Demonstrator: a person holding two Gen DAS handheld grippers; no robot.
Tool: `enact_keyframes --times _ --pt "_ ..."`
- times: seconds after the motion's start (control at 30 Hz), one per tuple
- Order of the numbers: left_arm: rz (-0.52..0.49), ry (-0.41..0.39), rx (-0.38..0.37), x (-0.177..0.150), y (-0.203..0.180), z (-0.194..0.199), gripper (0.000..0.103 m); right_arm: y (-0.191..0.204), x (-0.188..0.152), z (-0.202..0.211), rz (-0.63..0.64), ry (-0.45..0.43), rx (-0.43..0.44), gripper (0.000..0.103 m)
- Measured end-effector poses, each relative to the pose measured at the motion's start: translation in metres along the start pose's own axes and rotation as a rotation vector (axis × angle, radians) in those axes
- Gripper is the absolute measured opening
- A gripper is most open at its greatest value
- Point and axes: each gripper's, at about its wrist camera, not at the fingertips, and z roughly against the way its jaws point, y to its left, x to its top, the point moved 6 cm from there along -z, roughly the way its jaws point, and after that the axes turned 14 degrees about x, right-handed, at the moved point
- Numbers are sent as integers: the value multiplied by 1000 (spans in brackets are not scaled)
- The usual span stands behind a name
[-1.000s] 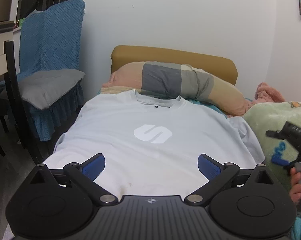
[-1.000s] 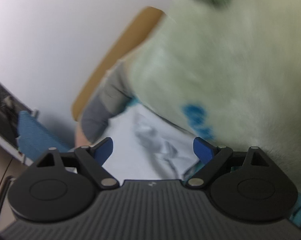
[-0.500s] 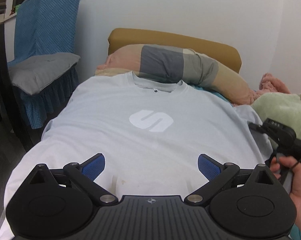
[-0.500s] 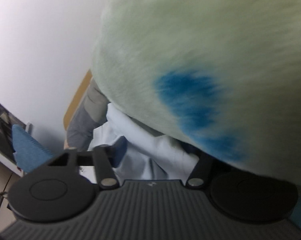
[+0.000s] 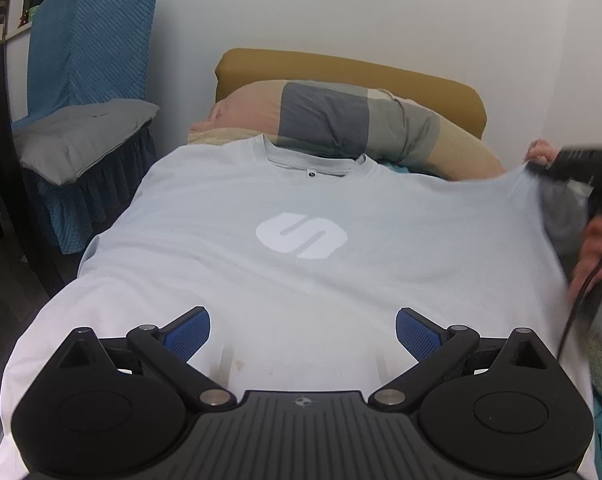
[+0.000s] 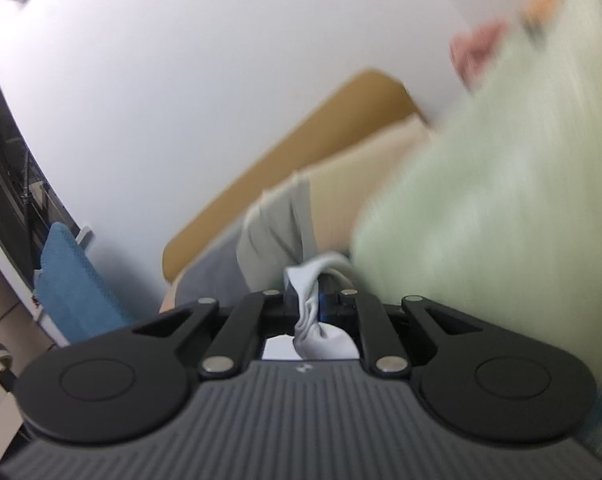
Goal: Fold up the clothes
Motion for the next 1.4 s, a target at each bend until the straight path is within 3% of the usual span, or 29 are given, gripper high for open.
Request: enact_keyframes --times 0.1,0.2,0.3,0.37,0.43,0.47,0.57,0.73,0.93,1.07,1.27,1.4 --pt "5 -13 -5 2 0 0 100 23 42 -10 142 20 -32 11" --pt "17 -11 -28 1 0 -2 100 21 73 -36 270 78 -96 11" --pt "16 0 -40 -1 -2 -8 100 4 82 -25 237 76 -138 15" --pt "13 15 -47 -3 -2 -13 100 -9 86 -15 197 64 -163 30" --pt "21 32 -52 -4 0 -17 100 -22 90 -5 157 52 -189 74" --pt "29 42 -56 -4 1 -19 100 -28 92 0 137 46 -201 81" --pt "78 73 -79 -4 9 -20 100 -44 97 17 78 25 -229 81" --pt "139 131 -123 -6 19 -16 100 -20 78 63 40 19 -195 82" --pt "127 163 -203 -11 9 -6 98 37 31 109 63 231 -193 82" --pt "64 151 -236 -14 -5 8 94 80 11 160 80 289 -185 82" --pt "-69 161 -375 -38 -40 64 87 105 9 221 42 218 -180 82" --pt "-114 249 -548 -71 -75 108 86 107 22 248 21 132 -177 82"
